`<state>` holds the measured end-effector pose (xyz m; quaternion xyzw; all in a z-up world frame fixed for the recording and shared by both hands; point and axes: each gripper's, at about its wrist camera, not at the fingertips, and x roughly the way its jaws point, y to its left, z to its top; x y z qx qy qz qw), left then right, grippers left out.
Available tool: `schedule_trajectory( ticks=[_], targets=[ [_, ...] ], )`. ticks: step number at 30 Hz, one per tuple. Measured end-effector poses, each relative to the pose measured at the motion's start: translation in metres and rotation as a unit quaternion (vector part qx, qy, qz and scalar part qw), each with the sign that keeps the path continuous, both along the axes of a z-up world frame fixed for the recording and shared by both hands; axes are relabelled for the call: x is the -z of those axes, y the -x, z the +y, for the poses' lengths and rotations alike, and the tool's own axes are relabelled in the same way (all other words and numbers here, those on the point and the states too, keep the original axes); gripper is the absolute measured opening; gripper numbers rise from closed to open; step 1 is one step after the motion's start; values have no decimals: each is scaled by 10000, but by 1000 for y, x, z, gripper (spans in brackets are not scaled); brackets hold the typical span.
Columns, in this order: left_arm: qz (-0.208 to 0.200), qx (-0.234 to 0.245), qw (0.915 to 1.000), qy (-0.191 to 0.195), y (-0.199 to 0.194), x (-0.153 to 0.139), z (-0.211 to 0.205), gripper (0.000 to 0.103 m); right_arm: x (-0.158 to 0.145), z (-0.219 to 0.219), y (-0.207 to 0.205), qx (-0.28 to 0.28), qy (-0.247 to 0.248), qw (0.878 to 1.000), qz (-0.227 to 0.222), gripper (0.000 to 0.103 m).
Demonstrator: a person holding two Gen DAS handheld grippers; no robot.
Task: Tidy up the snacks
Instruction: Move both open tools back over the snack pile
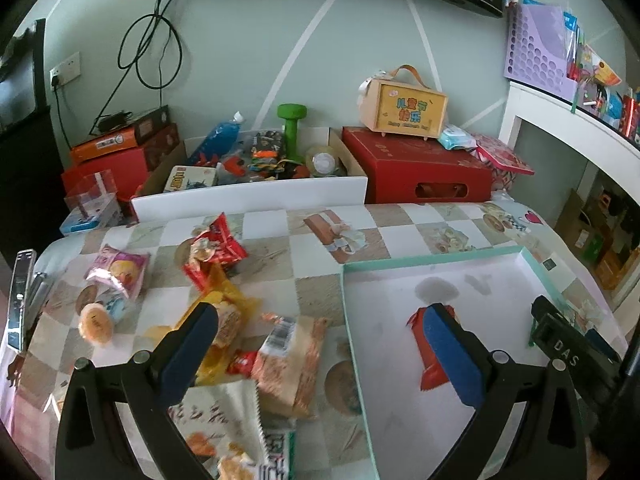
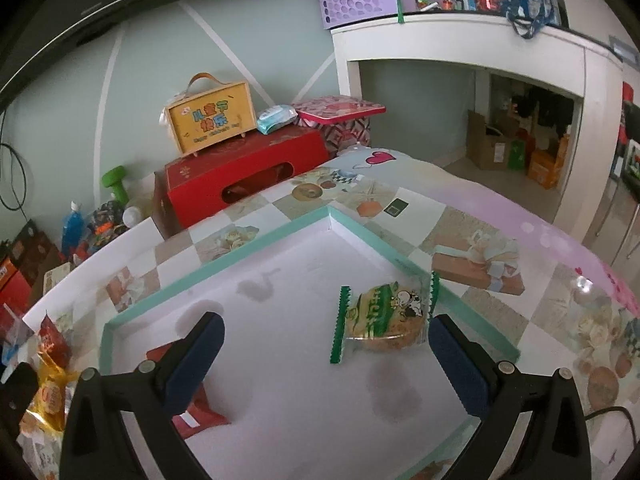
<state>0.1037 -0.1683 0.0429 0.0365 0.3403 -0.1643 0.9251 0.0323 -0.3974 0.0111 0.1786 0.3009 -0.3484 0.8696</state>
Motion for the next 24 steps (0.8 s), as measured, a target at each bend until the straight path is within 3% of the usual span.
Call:
schedule_trajectory(
  ticks=[5,11,17,24],
  targets=[
    [-57,-148,9999,51,7,-6,16,102,1,14,3,-140,-125,9998,-39,103],
    [202,-397,9990,83,9,1,47,102,-5,42,-8,-879,-237,9957,-184,103],
    [438,-955,9944,122,10,14,89,102,-11,66,-14,-1686,-634,9822,-531,103],
    [643,-1542,9853,365,17,23,129,102,-5,99,-26,-2395,-1008,9643,-515,103]
  ],
)
